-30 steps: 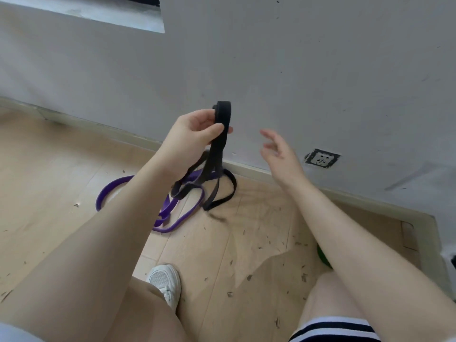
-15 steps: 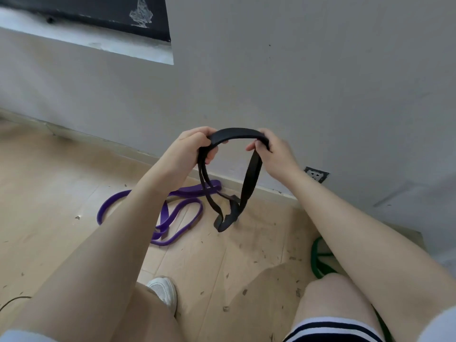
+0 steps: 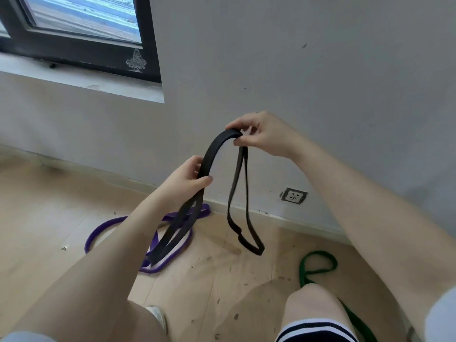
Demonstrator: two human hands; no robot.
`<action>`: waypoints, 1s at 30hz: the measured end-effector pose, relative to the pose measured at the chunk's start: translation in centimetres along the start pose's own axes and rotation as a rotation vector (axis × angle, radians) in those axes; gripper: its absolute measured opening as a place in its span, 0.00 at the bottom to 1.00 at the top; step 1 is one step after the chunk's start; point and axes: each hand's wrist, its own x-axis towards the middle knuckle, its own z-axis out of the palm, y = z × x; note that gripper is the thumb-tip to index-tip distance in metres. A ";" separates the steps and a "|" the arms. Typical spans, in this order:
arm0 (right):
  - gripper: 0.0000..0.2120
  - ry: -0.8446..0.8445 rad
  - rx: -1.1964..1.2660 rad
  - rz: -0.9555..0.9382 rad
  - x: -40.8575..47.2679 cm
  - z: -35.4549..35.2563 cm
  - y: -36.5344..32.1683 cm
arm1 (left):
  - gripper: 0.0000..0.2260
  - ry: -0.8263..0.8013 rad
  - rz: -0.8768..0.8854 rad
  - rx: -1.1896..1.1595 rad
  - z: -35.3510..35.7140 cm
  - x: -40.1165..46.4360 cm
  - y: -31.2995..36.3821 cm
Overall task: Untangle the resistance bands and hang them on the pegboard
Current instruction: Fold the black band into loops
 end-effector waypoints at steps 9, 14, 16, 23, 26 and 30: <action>0.12 0.117 0.140 0.011 0.2 -1.9 -0.9 | 0.09 0.205 0.252 -0.097 -0.3 1.8 4.3; 0.12 0.134 0.351 -0.026 -0.1 -2.1 -1.1 | 0.09 0.080 0.201 -0.142 -1.1 2.1 4.2; 0.12 0.126 0.386 -0.010 0.0 -2.0 -1.2 | 0.11 0.067 0.209 -0.063 -1.3 2.1 4.2; 0.10 0.176 0.453 0.010 0.1 -1.8 -2.0 | 0.11 0.034 0.233 0.050 -0.8 1.3 4.1; 0.10 0.164 0.559 -0.035 0.3 -1.1 -3.1 | 0.12 -0.022 0.258 -0.024 0.6 1.4 4.1; 0.09 0.214 0.840 -0.042 0.5 -0.8 -4.5 | 0.19 -0.076 0.227 -0.198 1.3 1.5 4.0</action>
